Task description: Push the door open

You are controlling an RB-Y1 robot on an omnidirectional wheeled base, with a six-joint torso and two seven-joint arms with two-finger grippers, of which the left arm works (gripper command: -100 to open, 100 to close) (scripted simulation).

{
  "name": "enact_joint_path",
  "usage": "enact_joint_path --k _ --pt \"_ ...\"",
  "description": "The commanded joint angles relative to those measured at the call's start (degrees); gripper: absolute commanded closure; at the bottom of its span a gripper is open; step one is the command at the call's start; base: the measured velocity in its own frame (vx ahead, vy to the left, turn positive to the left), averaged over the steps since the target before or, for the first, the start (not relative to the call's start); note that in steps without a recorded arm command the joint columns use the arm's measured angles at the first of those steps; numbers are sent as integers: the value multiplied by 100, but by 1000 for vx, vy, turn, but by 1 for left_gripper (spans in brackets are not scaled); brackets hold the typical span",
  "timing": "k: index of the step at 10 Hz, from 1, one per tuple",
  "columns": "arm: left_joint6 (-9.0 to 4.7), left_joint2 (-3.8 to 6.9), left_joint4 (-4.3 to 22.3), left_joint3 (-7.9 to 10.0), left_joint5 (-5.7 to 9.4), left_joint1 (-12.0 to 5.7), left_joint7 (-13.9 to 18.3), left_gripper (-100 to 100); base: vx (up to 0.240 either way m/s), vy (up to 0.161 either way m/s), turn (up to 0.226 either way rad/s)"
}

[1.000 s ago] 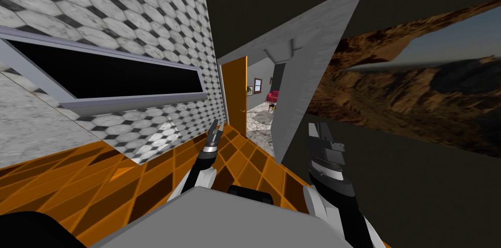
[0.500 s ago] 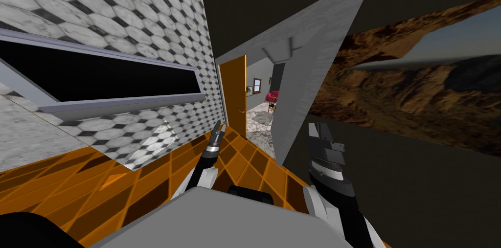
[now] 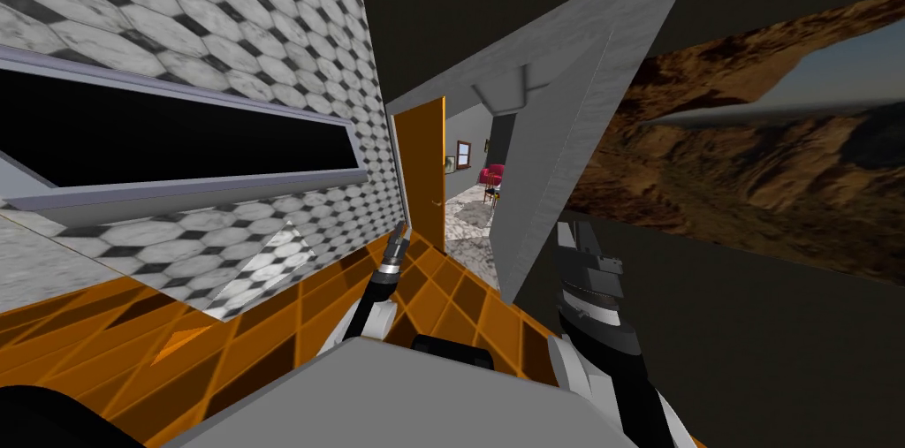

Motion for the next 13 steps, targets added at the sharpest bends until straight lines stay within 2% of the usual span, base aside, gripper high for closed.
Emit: enact_joint_path --k 1,13 --pt "-57 13 235 -16 -22 -99 26 -100 85 67 -35" --pt "-370 146 2015 -69 -153 -908 297 -100 90 72 -44"
